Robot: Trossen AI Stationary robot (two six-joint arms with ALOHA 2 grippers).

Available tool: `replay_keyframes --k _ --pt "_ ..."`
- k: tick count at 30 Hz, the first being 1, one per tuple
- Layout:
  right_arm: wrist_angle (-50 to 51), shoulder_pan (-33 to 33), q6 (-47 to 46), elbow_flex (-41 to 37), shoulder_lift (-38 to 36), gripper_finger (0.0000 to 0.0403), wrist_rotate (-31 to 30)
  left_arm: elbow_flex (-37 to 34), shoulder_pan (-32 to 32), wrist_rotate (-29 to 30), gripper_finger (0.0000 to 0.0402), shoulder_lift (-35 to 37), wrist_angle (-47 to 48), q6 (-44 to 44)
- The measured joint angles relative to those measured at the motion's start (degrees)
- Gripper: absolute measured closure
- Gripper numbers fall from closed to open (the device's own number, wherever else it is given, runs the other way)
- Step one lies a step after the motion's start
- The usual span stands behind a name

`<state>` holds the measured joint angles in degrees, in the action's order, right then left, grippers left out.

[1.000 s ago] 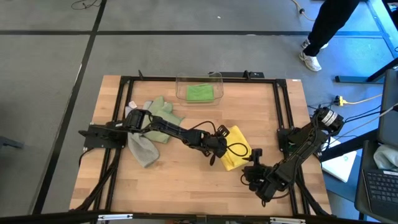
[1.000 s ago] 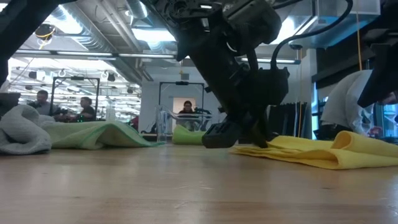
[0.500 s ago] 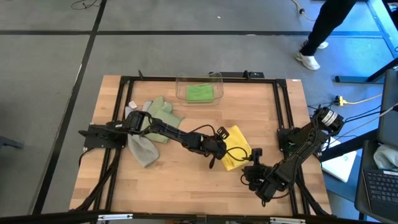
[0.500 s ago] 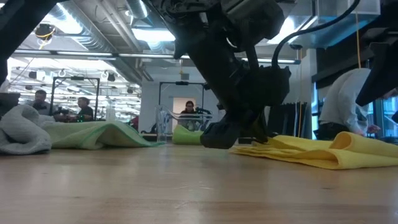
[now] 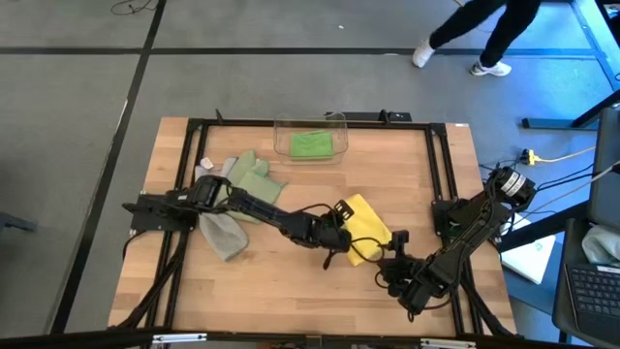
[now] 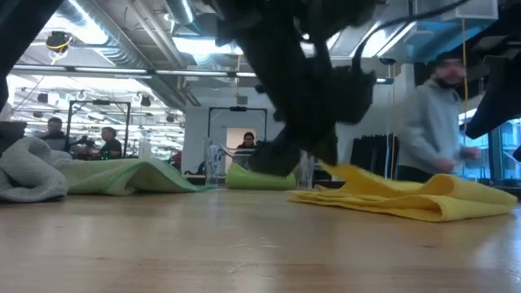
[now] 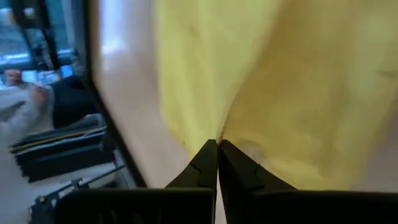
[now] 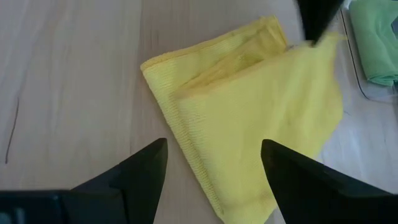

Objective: Fold microfiber towels
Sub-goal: Fold the yellow microfiber cloth

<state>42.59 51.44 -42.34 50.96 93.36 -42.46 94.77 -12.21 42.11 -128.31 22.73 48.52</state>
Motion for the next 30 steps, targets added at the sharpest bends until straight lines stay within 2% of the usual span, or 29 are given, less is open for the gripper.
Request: replay_keyframes --k 4,8,11,14,24,30 --pt "-1.22 -0.01 -0.64 -0.39 0.02 0.0140 -0.60 3.42 -0.27 -0.22 0.0401 0.63 3.49 -2.39" --pt "-10.72 -0.61 0.48 -4.15 0.03 0.0140 -3.97 4.17 -0.42 -1.30 0.0401 1.05 4.34 -4.90" --pt "-18.73 -1.36 4.85 -7.37 0.07 0.0140 -4.24 4.14 -0.35 -1.58 0.0401 1.12 5.91 -6.82" --pt "-21.98 -1.60 8.62 -9.19 0.07 0.0141 -4.35 4.14 -0.33 -3.03 0.0401 1.20 8.44 -9.11" --pt "-24.66 -3.24 15.94 -11.17 0.52 0.0206 -4.69 4.14 -0.22 -4.37 0.0401 1.20 9.36 -10.97" --pt "-29.14 -4.50 22.89 -11.17 4.15 0.0221 -2.35 4.14 -0.17 -5.27 0.0402 1.20 9.39 -12.36"
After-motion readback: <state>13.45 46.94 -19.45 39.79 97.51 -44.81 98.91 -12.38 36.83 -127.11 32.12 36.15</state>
